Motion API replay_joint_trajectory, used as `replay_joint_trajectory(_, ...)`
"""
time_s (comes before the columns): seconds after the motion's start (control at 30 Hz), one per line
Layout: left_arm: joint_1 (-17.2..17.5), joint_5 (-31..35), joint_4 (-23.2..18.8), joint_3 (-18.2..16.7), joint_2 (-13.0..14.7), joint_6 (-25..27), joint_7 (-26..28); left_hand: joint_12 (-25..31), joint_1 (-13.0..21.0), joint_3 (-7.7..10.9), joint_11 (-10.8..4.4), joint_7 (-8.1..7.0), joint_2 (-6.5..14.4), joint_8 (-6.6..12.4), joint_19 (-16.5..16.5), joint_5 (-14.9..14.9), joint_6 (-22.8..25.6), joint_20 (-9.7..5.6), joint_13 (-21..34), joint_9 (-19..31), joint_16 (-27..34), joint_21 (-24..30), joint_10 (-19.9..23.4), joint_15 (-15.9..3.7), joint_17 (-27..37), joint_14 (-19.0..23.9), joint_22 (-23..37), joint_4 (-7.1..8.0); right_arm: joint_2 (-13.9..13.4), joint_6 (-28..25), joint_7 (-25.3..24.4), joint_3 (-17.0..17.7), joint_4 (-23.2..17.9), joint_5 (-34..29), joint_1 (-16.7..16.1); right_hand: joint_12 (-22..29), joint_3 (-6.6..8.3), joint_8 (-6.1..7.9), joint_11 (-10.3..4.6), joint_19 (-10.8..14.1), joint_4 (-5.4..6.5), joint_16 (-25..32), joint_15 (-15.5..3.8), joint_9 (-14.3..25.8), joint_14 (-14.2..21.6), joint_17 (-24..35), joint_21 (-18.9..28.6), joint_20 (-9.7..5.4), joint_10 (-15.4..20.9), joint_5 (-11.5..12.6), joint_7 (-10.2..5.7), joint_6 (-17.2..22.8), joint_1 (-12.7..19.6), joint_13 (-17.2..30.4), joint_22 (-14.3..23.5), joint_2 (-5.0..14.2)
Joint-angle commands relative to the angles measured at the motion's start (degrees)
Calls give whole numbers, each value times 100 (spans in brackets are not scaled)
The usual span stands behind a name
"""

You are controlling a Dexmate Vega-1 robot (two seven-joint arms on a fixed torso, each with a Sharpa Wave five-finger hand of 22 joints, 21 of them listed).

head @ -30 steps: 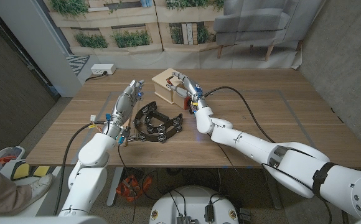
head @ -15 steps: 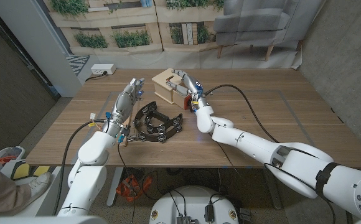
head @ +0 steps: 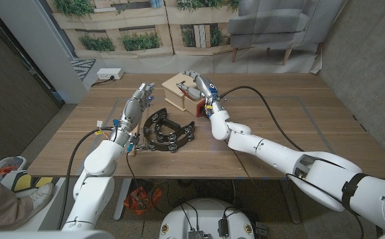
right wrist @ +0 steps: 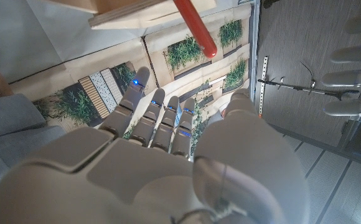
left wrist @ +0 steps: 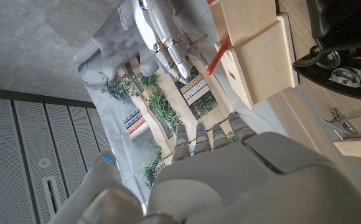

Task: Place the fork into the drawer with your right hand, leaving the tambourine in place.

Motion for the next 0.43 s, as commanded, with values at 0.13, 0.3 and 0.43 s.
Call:
replay_joint_trajectory(0.13,39,62,-80,40,-29,50,59,17,-32,15,13,-3,30,-1,42,6,21,1,22,19,15,15,49,-6,16,9,26,-25,-240,-182,-23,104,-453,21,-50,11,15,36,30,16,81,25,-512,-3,22,-16,-27,33,41,30,18,73,-75,-1,6,33)
replay_joint_trajectory(0.3,-10,72,-41,94,-30,57,43,15,-32,15,-5,2,29,-2,41,7,19,-2,22,19,15,15,44,-8,16,10,26,-24,-342,-284,26,129,-610,33,-101,13,16,38,32,8,95,15,-491,-7,-3,-38,-41,48,50,38,19,92,-109,-4,6,51)
replay_joint_trajectory(0.43,0,107,-54,145,-69,34,84,16,-33,14,2,-2,29,-2,40,6,19,-3,22,19,15,14,48,-9,16,9,26,-24,-413,-313,52,151,-691,52,-134,18,13,41,33,1,103,19,-488,-9,9,-55,-52,57,64,42,19,110,-131,-7,6,55)
